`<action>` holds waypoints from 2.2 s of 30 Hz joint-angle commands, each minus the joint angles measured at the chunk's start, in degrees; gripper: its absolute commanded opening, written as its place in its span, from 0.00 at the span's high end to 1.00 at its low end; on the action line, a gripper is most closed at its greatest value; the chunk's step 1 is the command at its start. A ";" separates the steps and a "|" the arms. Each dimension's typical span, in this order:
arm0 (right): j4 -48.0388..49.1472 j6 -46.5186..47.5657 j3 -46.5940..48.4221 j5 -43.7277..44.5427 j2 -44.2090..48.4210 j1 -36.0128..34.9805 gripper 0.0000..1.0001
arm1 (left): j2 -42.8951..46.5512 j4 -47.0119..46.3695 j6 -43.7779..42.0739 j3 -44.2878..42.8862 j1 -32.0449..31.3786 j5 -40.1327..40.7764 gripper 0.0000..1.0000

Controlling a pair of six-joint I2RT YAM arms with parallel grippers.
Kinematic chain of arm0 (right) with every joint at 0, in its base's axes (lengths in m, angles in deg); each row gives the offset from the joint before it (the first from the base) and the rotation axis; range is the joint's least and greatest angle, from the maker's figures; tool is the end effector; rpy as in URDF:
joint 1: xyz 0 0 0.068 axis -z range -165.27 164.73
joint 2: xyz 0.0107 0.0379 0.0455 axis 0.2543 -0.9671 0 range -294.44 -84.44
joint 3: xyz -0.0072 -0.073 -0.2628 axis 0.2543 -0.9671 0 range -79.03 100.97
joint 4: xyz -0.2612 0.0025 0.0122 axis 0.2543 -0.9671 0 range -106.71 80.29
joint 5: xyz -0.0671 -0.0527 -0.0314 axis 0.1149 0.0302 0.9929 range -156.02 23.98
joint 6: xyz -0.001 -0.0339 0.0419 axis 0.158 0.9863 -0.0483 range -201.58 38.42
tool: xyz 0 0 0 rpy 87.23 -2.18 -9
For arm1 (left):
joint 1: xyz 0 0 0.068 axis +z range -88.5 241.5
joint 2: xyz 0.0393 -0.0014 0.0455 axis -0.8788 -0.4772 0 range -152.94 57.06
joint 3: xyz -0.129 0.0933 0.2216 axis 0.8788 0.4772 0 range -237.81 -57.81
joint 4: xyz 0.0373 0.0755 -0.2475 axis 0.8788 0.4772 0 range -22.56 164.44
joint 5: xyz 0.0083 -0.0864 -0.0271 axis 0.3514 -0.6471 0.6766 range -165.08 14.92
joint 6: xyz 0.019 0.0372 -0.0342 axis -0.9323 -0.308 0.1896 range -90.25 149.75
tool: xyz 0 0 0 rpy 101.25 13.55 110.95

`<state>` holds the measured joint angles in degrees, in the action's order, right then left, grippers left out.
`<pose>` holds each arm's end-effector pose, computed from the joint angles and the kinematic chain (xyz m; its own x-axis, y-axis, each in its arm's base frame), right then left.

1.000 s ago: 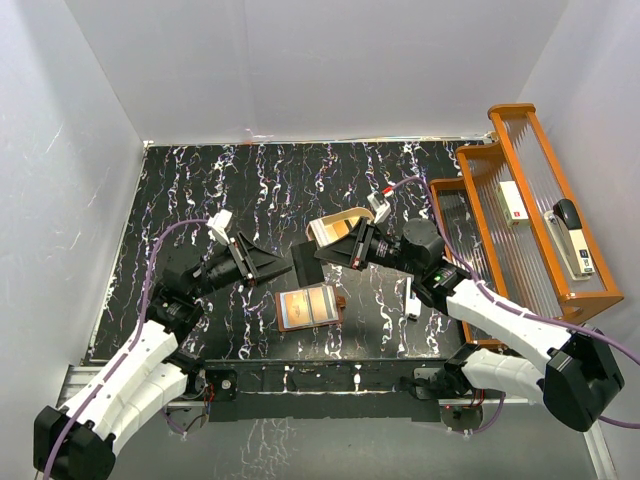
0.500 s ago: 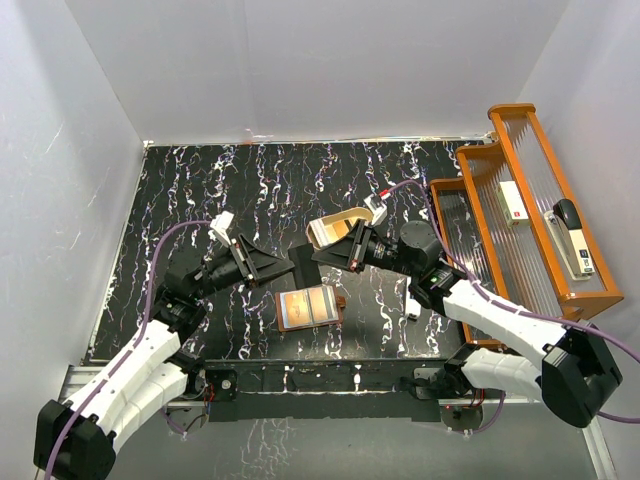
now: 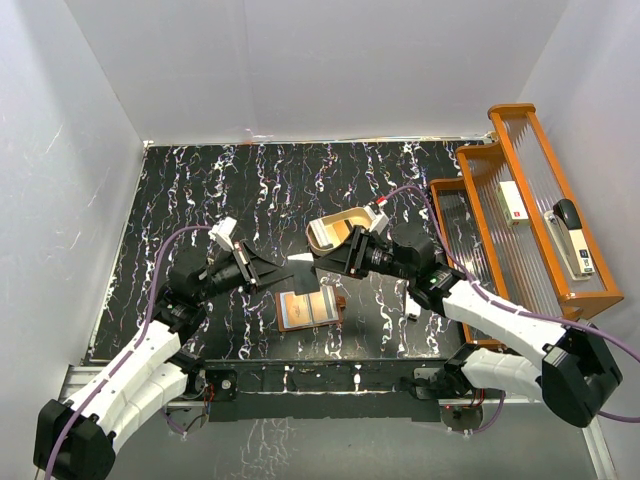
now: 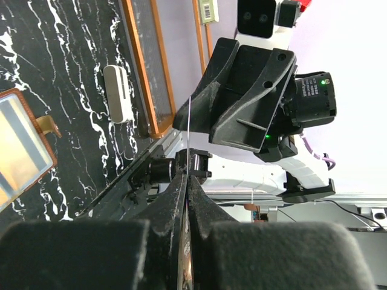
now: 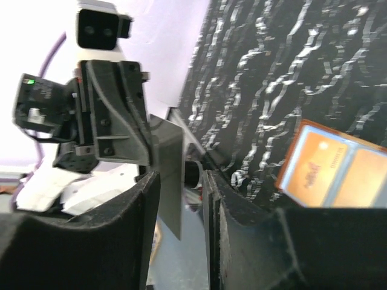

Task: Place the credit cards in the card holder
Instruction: Pick up the credit card from the storage box, then insert the credit card into the card holder.

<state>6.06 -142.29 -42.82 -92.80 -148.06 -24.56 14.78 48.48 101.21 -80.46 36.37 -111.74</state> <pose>0.1843 0.1717 0.2691 -0.8674 0.2963 -0.3998 -0.3074 0.3127 0.8987 0.1522 -0.0950 0.2642 -0.8388 -0.4466 -0.3115 0.2704 0.1549 -0.9502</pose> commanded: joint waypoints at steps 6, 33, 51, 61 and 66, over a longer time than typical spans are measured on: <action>-15.85 15.19 3.65 9.81 3.49 -0.17 0.52 | 1.54 13.70 -9.77 -3.09 -0.19 3.20 1.00; -28.87 30.65 8.88 23.60 -15.16 -5.29 0.46 | -18.22 11.93 -18.89 0.58 -0.18 5.57 1.00; -32.98 32.79 9.50 25.91 -19.21 -6.59 0.75 | -26.28 4.74 -19.32 2.49 -0.19 2.92 1.00; -31.53 32.77 7.02 26.40 -18.30 -6.59 0.87 | -30.13 1.94 -19.30 3.06 -0.19 0.98 1.00; -30.85 32.74 6.02 26.25 -18.30 -6.59 0.94 | -30.42 1.96 -19.12 3.06 -0.19 0.41 1.00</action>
<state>-27.07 -110.07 -35.80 -67.40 -167.42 -30.92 -16.04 51.80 82.33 -77.51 36.35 -109.32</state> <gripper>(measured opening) 0.089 0.007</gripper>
